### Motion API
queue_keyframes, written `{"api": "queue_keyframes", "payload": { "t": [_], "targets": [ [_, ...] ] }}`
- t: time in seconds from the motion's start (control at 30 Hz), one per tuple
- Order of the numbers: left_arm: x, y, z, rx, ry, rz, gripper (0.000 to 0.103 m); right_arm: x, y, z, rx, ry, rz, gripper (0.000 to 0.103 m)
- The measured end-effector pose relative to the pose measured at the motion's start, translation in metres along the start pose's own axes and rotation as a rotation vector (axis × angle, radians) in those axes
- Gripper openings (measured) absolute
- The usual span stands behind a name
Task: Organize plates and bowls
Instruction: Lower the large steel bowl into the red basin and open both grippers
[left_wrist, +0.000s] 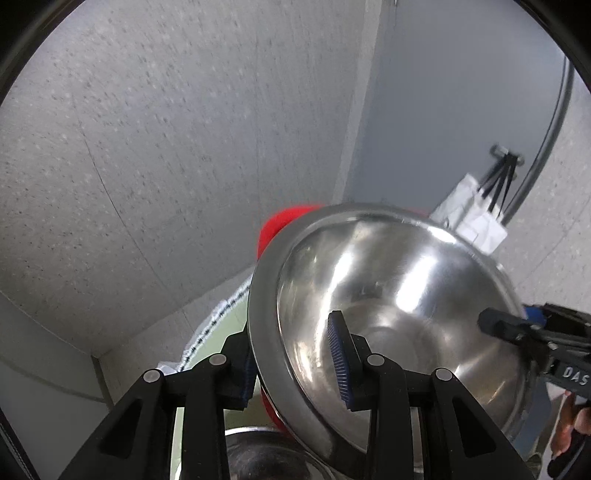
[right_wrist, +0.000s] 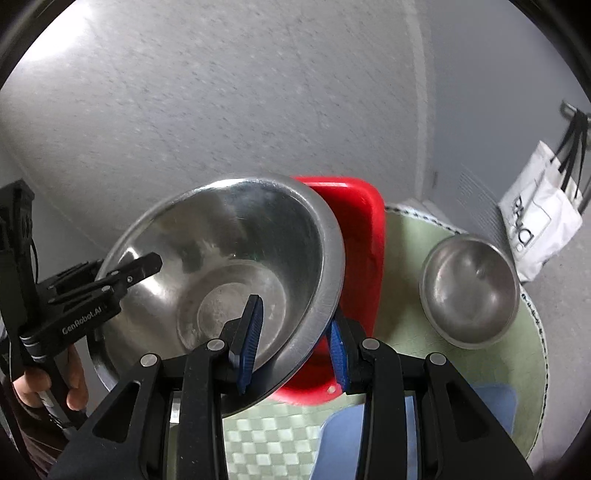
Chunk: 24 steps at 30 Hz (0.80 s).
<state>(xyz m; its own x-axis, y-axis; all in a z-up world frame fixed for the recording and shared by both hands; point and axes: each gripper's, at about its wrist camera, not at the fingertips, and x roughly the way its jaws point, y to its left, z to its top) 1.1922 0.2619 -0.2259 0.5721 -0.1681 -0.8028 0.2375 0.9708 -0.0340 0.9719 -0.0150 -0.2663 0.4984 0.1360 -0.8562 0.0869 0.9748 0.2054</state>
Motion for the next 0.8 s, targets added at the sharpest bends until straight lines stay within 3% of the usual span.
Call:
{"api": "queue_keyframes", "payload": {
  "t": [0.23,0.37,0.57,0.7,0.8],
  "targets": [
    [0.051,-0.002,0.020,0.036,0.045,0.019,0.032,0.011,0.007,0.002,-0.020,0.031,-0.095,0.037],
    [0.066,-0.004,0.028,0.035,0.042,0.032,0.040,0.028,0.002,0.004,-0.032,0.054,-0.113,0.038],
    [0.049,-0.038,0.014,0.030,0.049,0.069,0.061,0.042,0.000,0.001,-0.032,0.077,-0.102,0.047],
    [0.037,-0.053,0.009,0.017,0.038,0.086,0.077,0.038,-0.001,-0.002,-0.020,0.077,-0.076,0.063],
    [0.021,-0.065,0.005,0.015,0.013,0.126,0.078,0.022,-0.003,-0.006,-0.018,0.047,-0.037,0.067]
  ]
}}
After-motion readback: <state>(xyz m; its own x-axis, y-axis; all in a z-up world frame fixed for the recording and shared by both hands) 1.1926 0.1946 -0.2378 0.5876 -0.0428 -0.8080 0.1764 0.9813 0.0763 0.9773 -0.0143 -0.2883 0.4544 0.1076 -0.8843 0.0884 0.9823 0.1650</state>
